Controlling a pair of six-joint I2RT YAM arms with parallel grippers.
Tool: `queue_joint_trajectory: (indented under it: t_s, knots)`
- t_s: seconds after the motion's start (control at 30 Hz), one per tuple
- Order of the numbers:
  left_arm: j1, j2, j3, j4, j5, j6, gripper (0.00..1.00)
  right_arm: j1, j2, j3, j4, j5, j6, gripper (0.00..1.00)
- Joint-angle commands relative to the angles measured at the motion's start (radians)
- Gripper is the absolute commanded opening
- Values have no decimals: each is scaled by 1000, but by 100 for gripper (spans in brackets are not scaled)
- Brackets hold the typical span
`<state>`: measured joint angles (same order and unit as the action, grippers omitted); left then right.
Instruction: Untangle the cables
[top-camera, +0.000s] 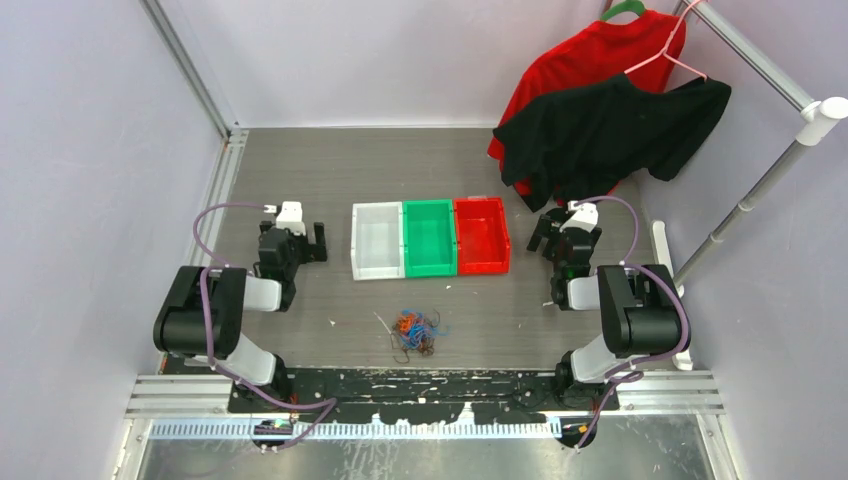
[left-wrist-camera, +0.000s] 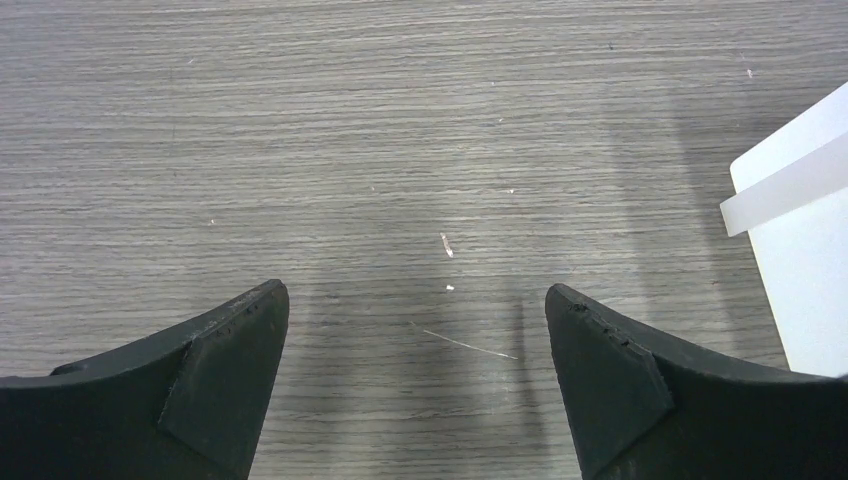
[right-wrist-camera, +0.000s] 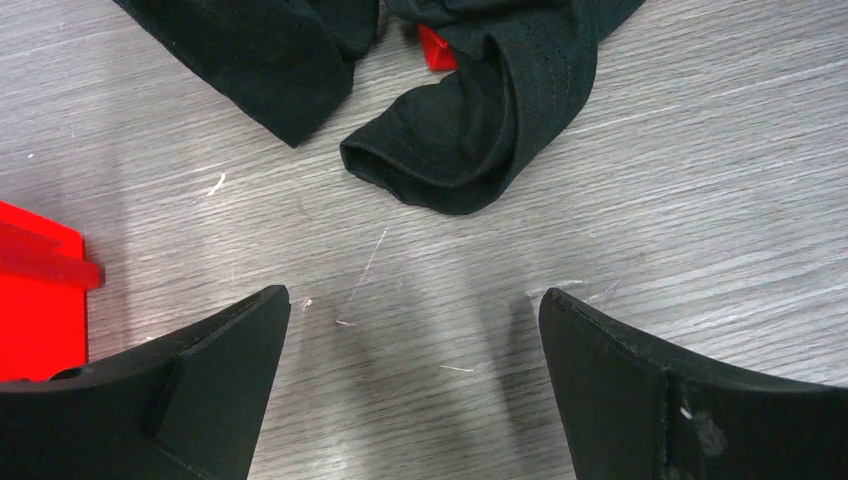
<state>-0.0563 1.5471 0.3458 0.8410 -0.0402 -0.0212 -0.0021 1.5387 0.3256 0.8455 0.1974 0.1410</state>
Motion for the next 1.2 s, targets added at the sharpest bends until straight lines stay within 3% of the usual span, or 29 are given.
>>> queue_joint_trajectory:
  t_s: [0.0, 0.4, 0.47, 0.6, 0.7, 0.83, 0.93, 1.03, 1.1, 1.17]
  knots:
    - [9, 0, 22, 77, 4, 12, 99, -3, 2, 27, 67, 14, -7, 100]
    - [9, 2, 22, 76, 3, 12, 99, -4, 5, 33, 64, 69, 21, 100]
    - [9, 1, 24, 73, 5, 12, 99, -4, -27, 32, 49, 176, 54, 100]
    - [11, -50, 20, 39, 92, 43, 99, -6, -203, 186, -381, 350, 113, 100]
    - [11, -137, 90, -157, 135, 55, 99, -7, -300, 253, -554, 349, 165, 100]
    - [21, -282, 201, -458, 152, 78, 99, -9, -467, 200, -549, 268, 409, 100]
    - [52, -358, 312, -703, 267, 89, 99, -10, -587, 265, -838, 322, 645, 100]
    - [73, -372, 445, -995, 396, 115, 99, 0, -604, 299, -895, 65, 556, 100]
    - [75, -375, 514, -1134, 458, 153, 99, 73, -601, 343, -983, 38, 518, 99]
    - [74, -380, 566, -1248, 515, 188, 99, 239, -625, 363, -1048, 104, 466, 98]
